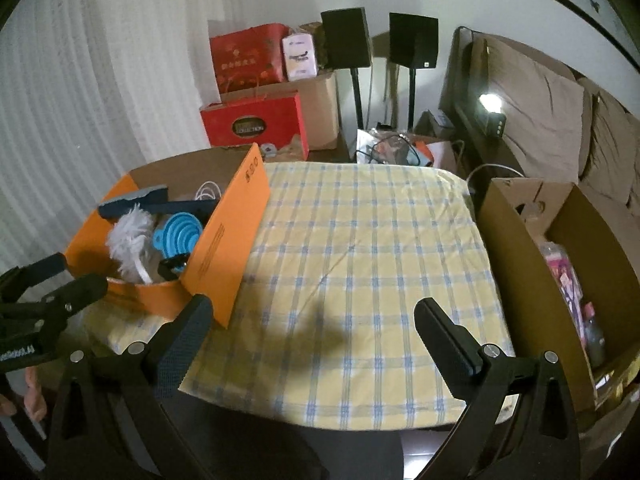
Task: Organize objects
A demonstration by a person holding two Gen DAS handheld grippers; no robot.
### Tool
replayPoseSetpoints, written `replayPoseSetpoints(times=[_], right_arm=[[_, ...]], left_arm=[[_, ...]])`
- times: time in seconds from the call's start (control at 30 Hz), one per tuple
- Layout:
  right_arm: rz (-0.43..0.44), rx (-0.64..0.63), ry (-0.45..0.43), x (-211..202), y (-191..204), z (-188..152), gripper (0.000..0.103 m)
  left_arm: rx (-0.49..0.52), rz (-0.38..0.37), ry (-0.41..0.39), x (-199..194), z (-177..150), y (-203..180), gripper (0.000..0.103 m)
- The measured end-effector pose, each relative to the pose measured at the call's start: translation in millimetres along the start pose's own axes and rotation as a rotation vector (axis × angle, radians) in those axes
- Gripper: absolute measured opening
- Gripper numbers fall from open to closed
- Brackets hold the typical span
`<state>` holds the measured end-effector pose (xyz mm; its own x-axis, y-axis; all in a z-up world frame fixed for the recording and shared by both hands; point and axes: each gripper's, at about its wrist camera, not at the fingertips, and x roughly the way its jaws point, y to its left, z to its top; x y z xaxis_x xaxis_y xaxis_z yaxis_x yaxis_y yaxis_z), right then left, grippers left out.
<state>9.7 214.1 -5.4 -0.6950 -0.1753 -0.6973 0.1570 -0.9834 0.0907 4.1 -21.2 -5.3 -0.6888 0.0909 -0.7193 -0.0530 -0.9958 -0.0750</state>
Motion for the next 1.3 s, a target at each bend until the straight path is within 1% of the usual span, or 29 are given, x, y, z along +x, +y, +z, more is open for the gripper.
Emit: replayPoseSetpoints(times=[0.1, 0.27, 0.5, 0.83, 1.23, 1.3], right_arm=[[-0.025, -0.003, -0.011, -5, 4, -4, 0.102], [-0.088, -0.023, -0.022, -10, 9, -5, 0.102], [-0.112, -0.015, -0.030, -15, 9, -6, 0.102], [-0.097, 0.025, -0.033, -21, 3, -5, 0.102], [-0.105, 0.024, -0.029, -20, 4, -6, 0.102], [-0.103, 0.028, -0.028, -20, 3, -7, 0.102]], left_arm=[[-0.003, 0.011, -0.013, -4, -1, 1, 0.102], [-0.001, 0.019, -0.009, -5, -4, 2, 0.102], [-0.009, 0.007, -0.003, -7, -6, 1, 0.102], [-0.005, 0.012, -0.005, -8, -7, 0, 0.103], [-0.007, 0.011, -0.007, -10, -7, 0, 0.103], [-0.012, 0.001, -0.006, -11, -7, 1, 0.103]])
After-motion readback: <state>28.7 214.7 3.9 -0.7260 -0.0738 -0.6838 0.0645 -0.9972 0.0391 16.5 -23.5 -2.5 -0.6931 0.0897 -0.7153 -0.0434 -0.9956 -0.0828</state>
